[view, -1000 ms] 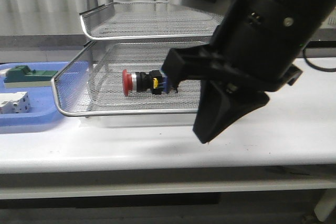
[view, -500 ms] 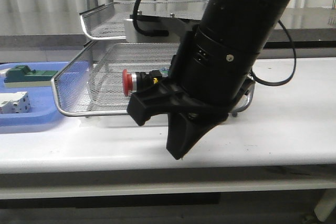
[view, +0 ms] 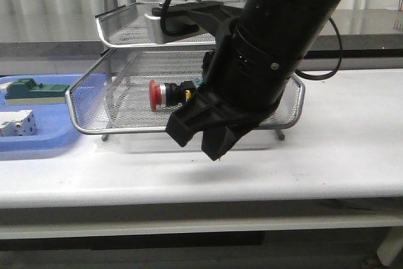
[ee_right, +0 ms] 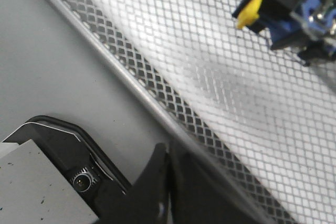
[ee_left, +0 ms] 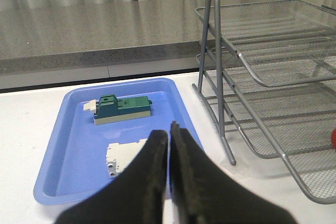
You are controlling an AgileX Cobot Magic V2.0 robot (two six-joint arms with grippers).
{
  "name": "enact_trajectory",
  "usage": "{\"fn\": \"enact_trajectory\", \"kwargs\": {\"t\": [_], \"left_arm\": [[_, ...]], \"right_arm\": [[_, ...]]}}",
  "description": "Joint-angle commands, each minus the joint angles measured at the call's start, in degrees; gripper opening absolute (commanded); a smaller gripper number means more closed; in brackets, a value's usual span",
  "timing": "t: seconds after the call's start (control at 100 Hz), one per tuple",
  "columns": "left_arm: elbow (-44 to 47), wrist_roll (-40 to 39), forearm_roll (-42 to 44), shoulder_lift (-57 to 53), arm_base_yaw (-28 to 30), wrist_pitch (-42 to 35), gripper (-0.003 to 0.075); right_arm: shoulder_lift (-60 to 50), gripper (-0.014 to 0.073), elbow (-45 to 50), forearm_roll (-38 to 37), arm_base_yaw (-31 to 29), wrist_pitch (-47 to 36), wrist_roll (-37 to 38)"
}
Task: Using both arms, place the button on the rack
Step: 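Push the middle mesh tray back into the stack with the right gripper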
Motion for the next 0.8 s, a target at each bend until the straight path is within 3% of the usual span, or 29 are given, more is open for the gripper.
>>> {"fn": "enact_trajectory", "kwargs": {"t": [0.0, 0.28, 0.79], "left_arm": [[-1.48, -0.46, -0.55, 0.13, 0.15, -4.65, 0.0004], [-1.48, -0.46, -0.55, 0.13, 0.15, -4.65, 0.0004], [-1.48, -0.46, -0.55, 0.13, 0.15, -4.65, 0.0004]], "right_arm": [[-2.13, -0.0069, -1.86, -1.83, -0.81, -4.76, -0.45], [0.49, -0.0069, -6.28, -4.59, -3.90, -4.69, -0.45], [12.34, -0.0069, -23.20, -9.95, -8.77, -0.41, -0.45]]}}
